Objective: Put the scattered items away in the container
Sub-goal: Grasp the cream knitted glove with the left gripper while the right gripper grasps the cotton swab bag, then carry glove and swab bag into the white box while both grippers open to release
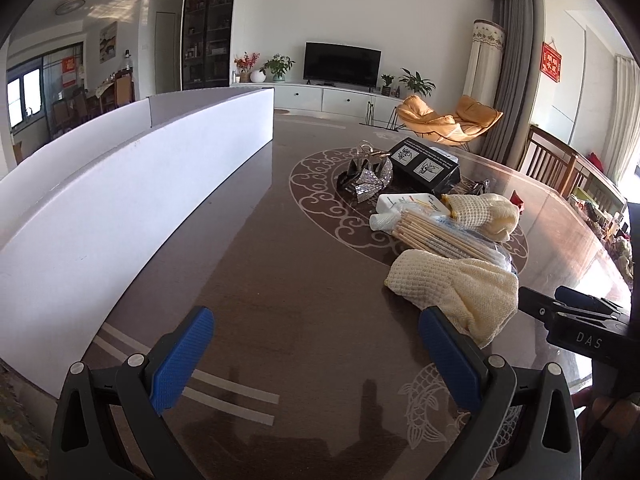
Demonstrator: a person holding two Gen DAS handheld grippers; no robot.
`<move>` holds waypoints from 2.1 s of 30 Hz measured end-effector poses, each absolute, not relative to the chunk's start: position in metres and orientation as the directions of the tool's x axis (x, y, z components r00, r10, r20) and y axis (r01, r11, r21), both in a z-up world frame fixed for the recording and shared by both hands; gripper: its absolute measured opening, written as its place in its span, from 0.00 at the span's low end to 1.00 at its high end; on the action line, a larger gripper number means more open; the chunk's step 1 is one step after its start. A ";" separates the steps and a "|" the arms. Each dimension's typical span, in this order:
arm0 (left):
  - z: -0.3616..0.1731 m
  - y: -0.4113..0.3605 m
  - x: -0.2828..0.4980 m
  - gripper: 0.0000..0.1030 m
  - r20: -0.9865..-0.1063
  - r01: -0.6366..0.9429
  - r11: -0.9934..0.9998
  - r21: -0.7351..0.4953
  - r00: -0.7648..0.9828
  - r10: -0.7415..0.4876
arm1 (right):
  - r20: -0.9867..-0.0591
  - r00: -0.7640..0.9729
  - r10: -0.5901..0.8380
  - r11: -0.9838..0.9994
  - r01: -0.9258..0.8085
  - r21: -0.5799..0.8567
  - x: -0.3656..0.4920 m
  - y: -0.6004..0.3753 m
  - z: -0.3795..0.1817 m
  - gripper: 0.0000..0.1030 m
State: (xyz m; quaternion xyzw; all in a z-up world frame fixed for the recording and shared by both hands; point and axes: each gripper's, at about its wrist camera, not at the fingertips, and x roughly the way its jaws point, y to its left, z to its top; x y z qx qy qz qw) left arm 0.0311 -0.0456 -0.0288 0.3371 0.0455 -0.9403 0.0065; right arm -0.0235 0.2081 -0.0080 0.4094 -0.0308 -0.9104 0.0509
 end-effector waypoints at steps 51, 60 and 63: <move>-0.051 -0.018 -0.057 0.39 -0.792 -0.135 -0.991 0.003 -0.605 0.080 | -0.837 -0.401 -0.372 -0.814 0.574 0.087 -0.121 0.175 -0.012 0.46; -0.052 -0.001 -0.055 0.47 -0.780 -0.174 -0.985 0.005 -0.617 0.105 | -0.793 -0.550 -0.263 -0.939 0.335 0.079 -0.055 0.248 -0.011 0.45; -0.053 -0.002 -0.062 0.69 -0.792 -0.142 -0.990 0.013 -0.605 0.077 | -0.796 -0.553 -0.247 -0.943 0.326 0.066 -0.060 0.244 -0.011 0.53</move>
